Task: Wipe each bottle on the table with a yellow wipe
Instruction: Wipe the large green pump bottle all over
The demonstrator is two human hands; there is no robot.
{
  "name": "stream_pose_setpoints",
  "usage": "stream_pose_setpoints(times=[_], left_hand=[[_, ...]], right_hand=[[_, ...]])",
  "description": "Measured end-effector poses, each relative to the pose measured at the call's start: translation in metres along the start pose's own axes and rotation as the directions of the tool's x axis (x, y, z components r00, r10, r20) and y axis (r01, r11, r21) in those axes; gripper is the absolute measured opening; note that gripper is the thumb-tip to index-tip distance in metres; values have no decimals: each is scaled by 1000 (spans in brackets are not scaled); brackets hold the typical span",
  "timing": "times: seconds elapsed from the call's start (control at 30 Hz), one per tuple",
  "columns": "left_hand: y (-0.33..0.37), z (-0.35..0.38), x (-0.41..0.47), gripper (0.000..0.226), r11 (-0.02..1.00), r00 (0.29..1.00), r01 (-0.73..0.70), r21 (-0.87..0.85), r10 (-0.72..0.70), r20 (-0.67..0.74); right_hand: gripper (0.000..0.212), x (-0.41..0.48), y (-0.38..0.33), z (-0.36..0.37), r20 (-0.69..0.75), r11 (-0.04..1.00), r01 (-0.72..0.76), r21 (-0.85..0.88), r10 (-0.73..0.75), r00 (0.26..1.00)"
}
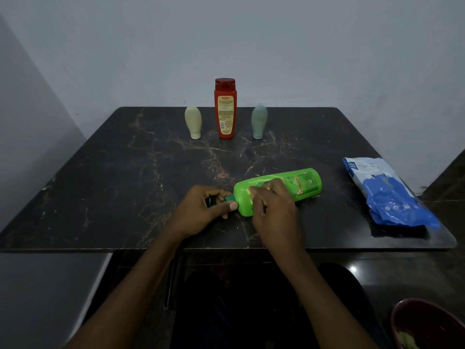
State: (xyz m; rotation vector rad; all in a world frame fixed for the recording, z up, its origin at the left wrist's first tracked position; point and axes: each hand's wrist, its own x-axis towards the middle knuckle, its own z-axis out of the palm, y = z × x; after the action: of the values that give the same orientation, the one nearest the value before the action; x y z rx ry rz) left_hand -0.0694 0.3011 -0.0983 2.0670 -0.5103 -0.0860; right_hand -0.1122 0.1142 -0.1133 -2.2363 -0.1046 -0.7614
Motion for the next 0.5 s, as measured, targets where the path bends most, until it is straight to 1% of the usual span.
stream_pose_setpoints(times=[0.07,0.17,0.2,0.23,0.3,0.37,0.43,0.5], left_hand=[[0,0,0,20,1000,1000,2,-11,-2,3],[0,-1,0,18,1000,1000,11,-23,-11,3],[1,-1,0,18,1000,1000,14,-22,-14,5],[1,-1,0,18,1000,1000,15,-18,-15,7],[2,-2,0,17,1000,1000,13,-10,-13,7],[1,-1,0,18,1000,1000,13,-13,-13,-3],[0,-1,0,19,1000,1000,8,-15,-8,-15],[-1,-1,0,20,1000,1000,-2,-13,2,-10]], right_hand=[[22,6,-3,-1,38,1000,12,-25,-11,999],[26,3,-12,1,185,988,146,-41,-136,973],[25,4,-13,-1,205,985,167,-36,-156,966],[23,7,-13,-3,202,985,170,-36,-159,966],[19,17,-17,-5,191,988,136,-72,-120,974],[15,24,-24,-5,237,984,123,-132,-90,967],[13,22,-30,-3,298,973,174,-154,-122,947],[15,14,-27,-4,331,965,225,-136,-170,928]])
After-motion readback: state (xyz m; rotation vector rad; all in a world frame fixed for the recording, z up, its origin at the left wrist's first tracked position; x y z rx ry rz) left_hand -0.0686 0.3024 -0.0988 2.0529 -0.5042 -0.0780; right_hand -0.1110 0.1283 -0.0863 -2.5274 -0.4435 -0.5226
